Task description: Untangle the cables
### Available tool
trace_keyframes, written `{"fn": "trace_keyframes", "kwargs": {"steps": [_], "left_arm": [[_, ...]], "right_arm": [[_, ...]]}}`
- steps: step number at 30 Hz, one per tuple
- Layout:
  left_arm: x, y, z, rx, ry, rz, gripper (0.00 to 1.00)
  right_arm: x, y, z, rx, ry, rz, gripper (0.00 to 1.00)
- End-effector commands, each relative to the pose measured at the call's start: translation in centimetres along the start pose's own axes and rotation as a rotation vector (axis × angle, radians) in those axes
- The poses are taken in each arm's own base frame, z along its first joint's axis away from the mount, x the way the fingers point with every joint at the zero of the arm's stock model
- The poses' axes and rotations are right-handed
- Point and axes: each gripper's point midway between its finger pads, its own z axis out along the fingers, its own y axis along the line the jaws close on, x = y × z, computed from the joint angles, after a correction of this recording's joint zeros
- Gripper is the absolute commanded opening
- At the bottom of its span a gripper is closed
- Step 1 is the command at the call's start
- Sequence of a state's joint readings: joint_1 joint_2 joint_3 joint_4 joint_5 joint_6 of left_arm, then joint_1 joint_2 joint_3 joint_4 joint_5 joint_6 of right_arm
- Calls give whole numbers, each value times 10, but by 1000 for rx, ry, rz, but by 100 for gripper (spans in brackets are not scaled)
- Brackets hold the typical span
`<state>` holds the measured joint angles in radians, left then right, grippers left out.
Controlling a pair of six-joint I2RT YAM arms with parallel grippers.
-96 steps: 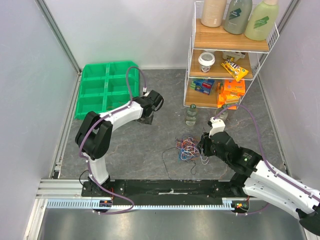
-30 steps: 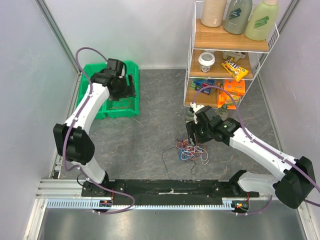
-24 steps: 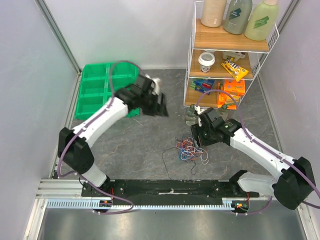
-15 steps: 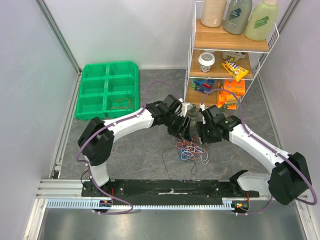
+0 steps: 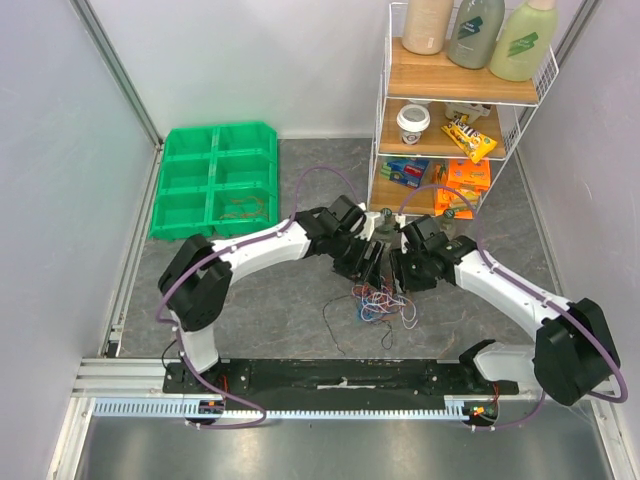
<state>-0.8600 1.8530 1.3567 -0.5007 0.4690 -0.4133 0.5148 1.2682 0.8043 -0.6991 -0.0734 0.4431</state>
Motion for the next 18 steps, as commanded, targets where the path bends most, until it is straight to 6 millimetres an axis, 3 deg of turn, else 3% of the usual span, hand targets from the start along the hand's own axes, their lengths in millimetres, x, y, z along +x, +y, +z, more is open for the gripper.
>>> {"fn": "trace_keyframes", "kwargs": {"steps": [1, 5, 9, 13, 15, 17, 18], "left_arm": [[-2, -7, -35, -41, -101, 70, 83], [2, -2, -26, -47, -79, 58, 82], [1, 4, -13, -45, -51, 59, 73], [11, 23, 7, -94, 13, 38, 46], [9, 22, 4, -96, -2, 54, 34], [3, 18, -3, -95, -35, 82, 10], [-2, 14, -9, -96, -58, 93, 5]], "right_arm": [[-8, 21, -1, -122, -49, -32, 55], [-5, 21, 6, -134, -53, -34, 55], [-4, 21, 7, -140, -63, -25, 55], [-7, 28, 5, -170, -89, -37, 54], [-7, 31, 5, -181, -95, -42, 54], [-8, 35, 5, -192, -105, -58, 55], [-8, 39, 5, -198, -107, -67, 57]]}}
